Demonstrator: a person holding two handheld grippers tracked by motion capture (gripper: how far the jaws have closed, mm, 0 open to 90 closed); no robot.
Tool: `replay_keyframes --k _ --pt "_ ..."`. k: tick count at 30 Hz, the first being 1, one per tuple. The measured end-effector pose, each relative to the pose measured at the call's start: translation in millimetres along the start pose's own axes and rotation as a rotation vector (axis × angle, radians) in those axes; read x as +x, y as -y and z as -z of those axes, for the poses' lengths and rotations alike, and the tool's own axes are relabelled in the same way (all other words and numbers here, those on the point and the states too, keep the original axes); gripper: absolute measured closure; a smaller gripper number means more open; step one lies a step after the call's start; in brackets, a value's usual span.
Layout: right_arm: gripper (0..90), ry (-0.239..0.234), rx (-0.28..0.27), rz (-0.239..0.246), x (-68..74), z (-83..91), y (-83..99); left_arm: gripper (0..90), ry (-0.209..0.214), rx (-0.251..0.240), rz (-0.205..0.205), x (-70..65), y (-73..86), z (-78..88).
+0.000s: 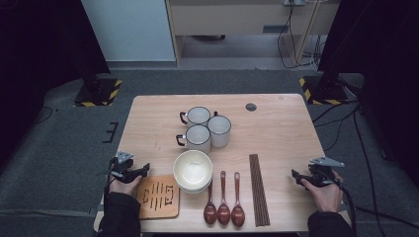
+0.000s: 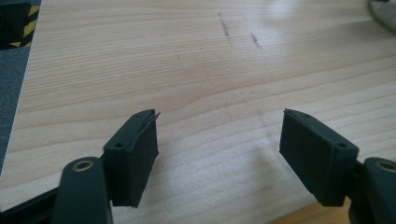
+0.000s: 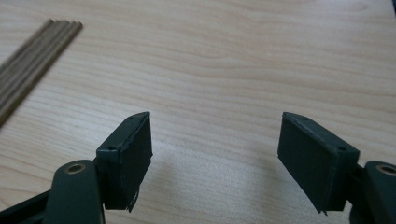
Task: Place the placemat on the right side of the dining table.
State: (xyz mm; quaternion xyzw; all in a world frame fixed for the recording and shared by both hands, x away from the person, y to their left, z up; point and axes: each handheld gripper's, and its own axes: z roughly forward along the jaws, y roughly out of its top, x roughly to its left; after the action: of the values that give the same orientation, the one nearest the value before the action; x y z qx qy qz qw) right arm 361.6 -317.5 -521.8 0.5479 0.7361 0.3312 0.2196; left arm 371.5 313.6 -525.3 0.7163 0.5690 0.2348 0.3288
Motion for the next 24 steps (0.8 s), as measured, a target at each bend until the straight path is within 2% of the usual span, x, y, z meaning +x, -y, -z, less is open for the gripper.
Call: replay_keyframes --k 4,10,13,14,15,18,24 --pt "26.4 0.004 -0.015 0.002 2.9 4.3 -4.0 30.9 0.014 -0.048 0.011 -6.7 -2.3 12.9" --pt "26.1 0.003 -0.034 0.022 14.4 11.7 -11.1 31.9 0.028 -0.073 0.015 -18.0 0.2 30.7" --pt "26.0 -0.002 -0.042 0.025 18.4 13.6 -12.6 32.8 0.028 -0.073 0.010 -20.5 2.8 35.6" --pt "26.0 -0.008 -0.047 0.028 21.7 15.1 -14.3 35.9 0.047 -0.075 0.025 -22.5 5.5 40.5" --pt "26.0 -0.008 -0.047 0.028 21.7 15.1 -14.3 36.0 0.047 -0.075 0.025 -22.5 5.5 40.5" --pt "25.8 -0.011 -0.050 0.036 26.5 16.0 -16.7 35.9 0.049 -0.071 0.011 -27.9 10.4 47.8" --pt "25.1 -0.019 -0.048 0.050 37.4 16.7 -18.7 27.2 0.055 -0.038 -0.020 -40.6 20.0 54.0"
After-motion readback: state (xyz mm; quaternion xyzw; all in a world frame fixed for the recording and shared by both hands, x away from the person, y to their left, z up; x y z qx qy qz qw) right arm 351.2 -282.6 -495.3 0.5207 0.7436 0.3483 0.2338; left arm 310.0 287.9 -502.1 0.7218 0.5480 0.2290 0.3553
